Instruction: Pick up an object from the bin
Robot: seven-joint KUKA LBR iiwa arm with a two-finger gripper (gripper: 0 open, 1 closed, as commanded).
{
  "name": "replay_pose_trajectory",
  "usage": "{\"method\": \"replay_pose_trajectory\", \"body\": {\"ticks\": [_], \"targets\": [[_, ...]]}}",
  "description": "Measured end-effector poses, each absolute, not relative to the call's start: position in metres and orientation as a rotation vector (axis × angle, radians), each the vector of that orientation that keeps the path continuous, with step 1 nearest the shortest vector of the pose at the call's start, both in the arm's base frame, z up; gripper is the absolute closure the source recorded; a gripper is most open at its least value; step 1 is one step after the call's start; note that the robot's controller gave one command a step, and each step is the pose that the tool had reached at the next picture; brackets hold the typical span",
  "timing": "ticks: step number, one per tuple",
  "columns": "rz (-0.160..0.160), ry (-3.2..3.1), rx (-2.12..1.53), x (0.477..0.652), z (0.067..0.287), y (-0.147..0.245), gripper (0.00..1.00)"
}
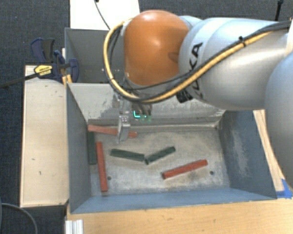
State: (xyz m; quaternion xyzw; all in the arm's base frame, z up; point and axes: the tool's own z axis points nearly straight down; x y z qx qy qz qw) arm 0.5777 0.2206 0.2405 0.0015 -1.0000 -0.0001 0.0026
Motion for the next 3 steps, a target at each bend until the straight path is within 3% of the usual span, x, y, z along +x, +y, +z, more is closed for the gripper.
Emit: {"method": "replay_pose_trajectory", "body": {"ticks": [1, 2, 3], "targets": [[0.003, -3.135, 0.013, 0.545, 0.066, 0.169, 0.00], [0.000, -3.140, -0.032, 0.526, 0.102, 0.146, 0.00], [-0.005, -3.138, -0.233, 0.541, 0.103, 0.161, 0.00]]}}
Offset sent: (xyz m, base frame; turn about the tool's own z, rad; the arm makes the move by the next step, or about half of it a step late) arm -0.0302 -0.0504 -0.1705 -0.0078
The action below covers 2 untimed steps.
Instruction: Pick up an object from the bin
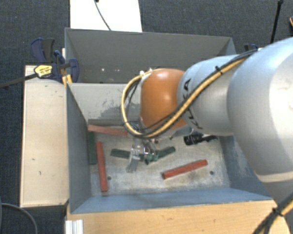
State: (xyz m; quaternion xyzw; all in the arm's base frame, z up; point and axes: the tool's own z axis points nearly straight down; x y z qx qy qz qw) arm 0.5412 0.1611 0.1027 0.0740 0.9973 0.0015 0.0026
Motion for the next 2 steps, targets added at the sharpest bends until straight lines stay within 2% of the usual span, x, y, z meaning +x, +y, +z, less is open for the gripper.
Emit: {"method": "replay_pose_trajectory", "body": {"ticks": [1, 2], "targets": [[-0.001, 3.125, 0.356, 0.524, 0.069, 0.162, 0.00], [-0.005, 3.127, 0.317, 0.540, 0.070, 0.089, 0.00]]}}
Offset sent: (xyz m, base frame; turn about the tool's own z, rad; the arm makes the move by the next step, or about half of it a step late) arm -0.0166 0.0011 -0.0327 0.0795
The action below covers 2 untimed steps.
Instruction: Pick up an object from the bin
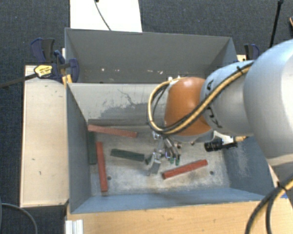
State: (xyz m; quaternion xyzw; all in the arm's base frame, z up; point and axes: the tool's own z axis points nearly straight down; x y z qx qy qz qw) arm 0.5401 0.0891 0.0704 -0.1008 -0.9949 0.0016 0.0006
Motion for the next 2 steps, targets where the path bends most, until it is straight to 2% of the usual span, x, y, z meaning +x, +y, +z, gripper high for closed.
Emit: {"method": "replay_pose_trajectory", "body": {"ticks": [1, 2], "targets": [[0.000, -3.124, -0.312, 0.539, 0.070, 0.094, 1.00], [-0.005, -3.135, -0.314, 0.541, 0.170, 0.094, 1.00]]}}
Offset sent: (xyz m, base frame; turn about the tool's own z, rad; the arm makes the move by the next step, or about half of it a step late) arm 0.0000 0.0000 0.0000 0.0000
